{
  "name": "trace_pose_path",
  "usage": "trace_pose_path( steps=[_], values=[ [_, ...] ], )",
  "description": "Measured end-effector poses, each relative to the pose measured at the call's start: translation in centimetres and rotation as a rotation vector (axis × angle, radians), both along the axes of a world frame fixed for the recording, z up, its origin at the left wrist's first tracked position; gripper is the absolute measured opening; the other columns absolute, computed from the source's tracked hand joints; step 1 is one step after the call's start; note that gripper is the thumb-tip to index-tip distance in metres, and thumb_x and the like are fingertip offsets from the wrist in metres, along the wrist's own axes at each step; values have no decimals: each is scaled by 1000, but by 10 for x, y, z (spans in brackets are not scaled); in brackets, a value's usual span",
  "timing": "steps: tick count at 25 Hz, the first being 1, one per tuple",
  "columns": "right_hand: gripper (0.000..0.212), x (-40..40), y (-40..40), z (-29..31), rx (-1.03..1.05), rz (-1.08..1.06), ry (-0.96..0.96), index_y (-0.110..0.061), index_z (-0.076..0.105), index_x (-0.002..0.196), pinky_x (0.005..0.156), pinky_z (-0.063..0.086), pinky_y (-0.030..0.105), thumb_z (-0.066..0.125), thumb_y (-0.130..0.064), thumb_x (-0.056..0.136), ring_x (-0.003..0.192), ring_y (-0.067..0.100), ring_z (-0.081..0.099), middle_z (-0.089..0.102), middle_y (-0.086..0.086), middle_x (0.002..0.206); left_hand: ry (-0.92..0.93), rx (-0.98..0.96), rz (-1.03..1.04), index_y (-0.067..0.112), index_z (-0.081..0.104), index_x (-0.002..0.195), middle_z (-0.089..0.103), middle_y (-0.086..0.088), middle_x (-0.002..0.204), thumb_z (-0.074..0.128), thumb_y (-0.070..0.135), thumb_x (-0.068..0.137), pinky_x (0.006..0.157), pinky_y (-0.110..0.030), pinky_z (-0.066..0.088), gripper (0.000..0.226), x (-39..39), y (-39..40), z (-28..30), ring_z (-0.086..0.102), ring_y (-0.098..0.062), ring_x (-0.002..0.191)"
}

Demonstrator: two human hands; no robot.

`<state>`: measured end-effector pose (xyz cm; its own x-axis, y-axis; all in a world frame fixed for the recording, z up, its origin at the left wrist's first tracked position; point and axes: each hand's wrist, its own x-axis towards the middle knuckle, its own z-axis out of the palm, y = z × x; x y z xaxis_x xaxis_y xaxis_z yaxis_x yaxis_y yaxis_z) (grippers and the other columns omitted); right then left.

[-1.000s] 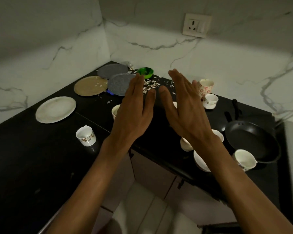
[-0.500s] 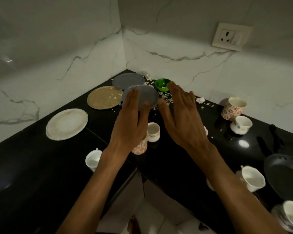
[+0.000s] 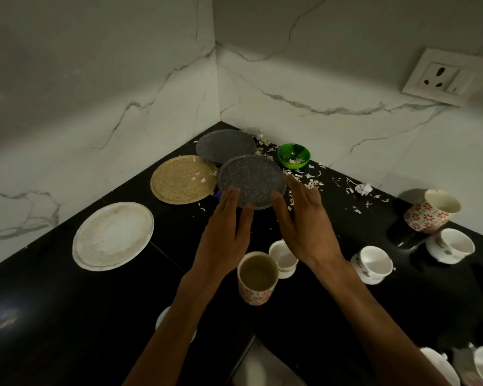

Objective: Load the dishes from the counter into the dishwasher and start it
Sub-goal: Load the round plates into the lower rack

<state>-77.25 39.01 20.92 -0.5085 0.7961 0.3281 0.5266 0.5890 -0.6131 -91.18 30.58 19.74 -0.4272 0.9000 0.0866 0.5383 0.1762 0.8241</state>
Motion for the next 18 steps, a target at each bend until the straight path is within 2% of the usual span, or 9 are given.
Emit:
trace_pose_path(
  steps=[4,9,11,12,13,15,16,18],
  values=[
    [58,-19,34,-30,-53,28,-92,-18,40,141,97,47,55,31,-55,98,117,27,52,55,10,127,-68,-106,68,20,24,154,28,0,159,35,43,103,114,-31,24,57,-23,34,-24,25,-16,146],
    [56,-44,70,-53,-119,59,-212,-15,39,141,99,48,51,33,-50,98,129,30,44,50,13,139,-79,-146,53,15,28,151,36,-6,154,38,42,103,113,-38,31,56,-45,74,-48,33,-25,142],
    [52,-54,89,-63,-158,54,-247,-13,40,141,101,46,50,37,-46,100,129,30,46,50,14,139,-86,-185,67,13,30,151,39,-9,151,39,43,103,111,-41,36,57,-56,90,-57,38,-27,138],
    [50,-58,101,-70,-173,48,-262,-12,41,140,100,47,47,40,-44,101,126,30,49,52,14,137,-72,-209,86,11,32,149,44,-10,147,41,41,102,105,-39,41,57,-63,97,-61,46,-26,131],
    [49,-61,115,-75,-185,40,-292,-12,42,139,98,49,42,41,-42,100,122,30,52,53,13,135,-47,-236,108,9,36,146,52,-12,137,44,39,102,94,-34,45,54,-69,105,-66,55,-23,115],
    [45,-67,143,-85,-191,30,-354,-9,46,135,86,49,28,43,-34,99,111,26,60,55,10,129,-25,-271,162,5,47,134,61,-13,105,50,34,100,66,-28,43,44,-83,119,-74,56,-14,77],
    [39,-69,160,-91,-195,11,-362,-7,48,132,82,49,26,46,-28,99,104,25,62,58,9,125,-43,-279,197,6,50,130,60,-10,94,51,32,99,61,-28,41,41,-91,126,-79,54,-13,70],
    [34,-73,190,-98,-257,-71,-337,-4,50,128,83,50,31,51,-23,100,101,27,63,62,12,118,-77,-288,260,11,53,129,62,-5,91,51,31,98,63,-28,42,37,-105,139,-89,56,-16,72]
  ],
)
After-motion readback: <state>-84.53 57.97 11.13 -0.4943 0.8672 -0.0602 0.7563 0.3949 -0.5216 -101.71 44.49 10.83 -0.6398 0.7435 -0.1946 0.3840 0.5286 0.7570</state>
